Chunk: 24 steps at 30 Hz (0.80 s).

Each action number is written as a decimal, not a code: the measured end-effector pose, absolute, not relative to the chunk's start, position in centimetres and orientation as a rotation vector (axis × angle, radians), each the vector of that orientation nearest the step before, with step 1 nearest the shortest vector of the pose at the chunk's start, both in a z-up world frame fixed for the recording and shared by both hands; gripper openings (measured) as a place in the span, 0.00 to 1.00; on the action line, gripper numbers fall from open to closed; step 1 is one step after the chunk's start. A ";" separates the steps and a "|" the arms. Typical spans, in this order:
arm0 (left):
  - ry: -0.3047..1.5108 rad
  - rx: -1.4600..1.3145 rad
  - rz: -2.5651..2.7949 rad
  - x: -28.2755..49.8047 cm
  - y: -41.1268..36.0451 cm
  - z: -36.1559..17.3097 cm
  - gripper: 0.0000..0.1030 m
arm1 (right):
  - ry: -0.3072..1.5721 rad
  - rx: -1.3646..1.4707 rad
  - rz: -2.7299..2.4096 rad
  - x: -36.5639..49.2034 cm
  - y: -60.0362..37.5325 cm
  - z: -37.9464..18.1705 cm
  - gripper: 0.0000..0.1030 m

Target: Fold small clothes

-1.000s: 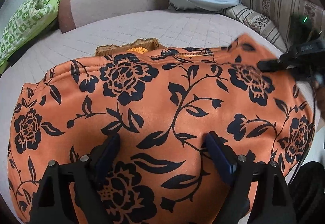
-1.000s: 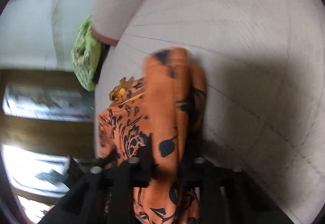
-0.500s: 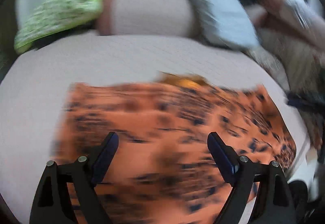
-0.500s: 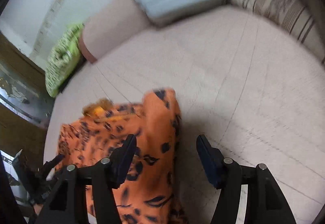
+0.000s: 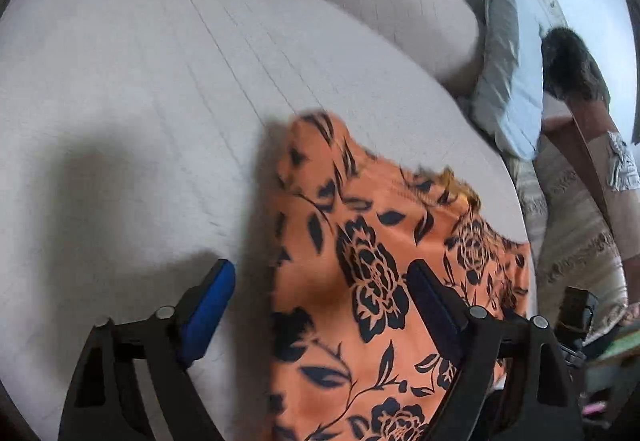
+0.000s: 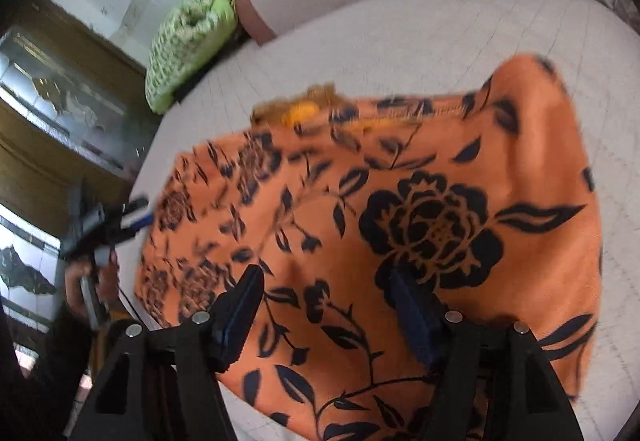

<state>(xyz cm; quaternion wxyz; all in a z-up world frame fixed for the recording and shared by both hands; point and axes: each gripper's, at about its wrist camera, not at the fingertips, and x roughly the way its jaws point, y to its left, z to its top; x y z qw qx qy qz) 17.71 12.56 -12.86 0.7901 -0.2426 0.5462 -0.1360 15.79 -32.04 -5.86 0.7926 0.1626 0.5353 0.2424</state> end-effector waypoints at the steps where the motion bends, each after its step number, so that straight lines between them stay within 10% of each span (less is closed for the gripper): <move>1: 1.211 -0.511 -0.305 17.8 12.0 -13.3 0.67 | 1.149 0.358 0.515 15.5 -32.4 -6.1 0.67; 2: 1.220 -0.464 -0.298 17.7 11.4 -13.4 0.60 | 1.145 0.368 0.515 15.5 -32.5 -6.2 0.67; 3: 1.227 -0.454 -0.301 17.6 11.3 -13.5 0.18 | 1.145 0.374 0.520 15.5 -32.7 -6.3 0.67; 7: 1.114 -0.305 -0.267 15.6 9.8 -10.8 0.13 | 1.163 0.365 0.530 15.7 -33.2 -6.0 0.67; 18: 1.153 -0.430 -0.261 16.1 11.4 -13.2 0.23 | 1.070 0.569 0.586 17.0 -36.6 -3.4 0.66; 22: 1.117 -0.470 -0.252 16.7 12.9 -12.5 0.64 | 0.982 0.546 0.372 18.3 -42.1 -1.5 0.71; 24: 1.079 -0.493 -0.255 17.4 13.0 -12.1 0.66 | 1.026 0.475 0.291 19.3 -43.8 -2.4 0.72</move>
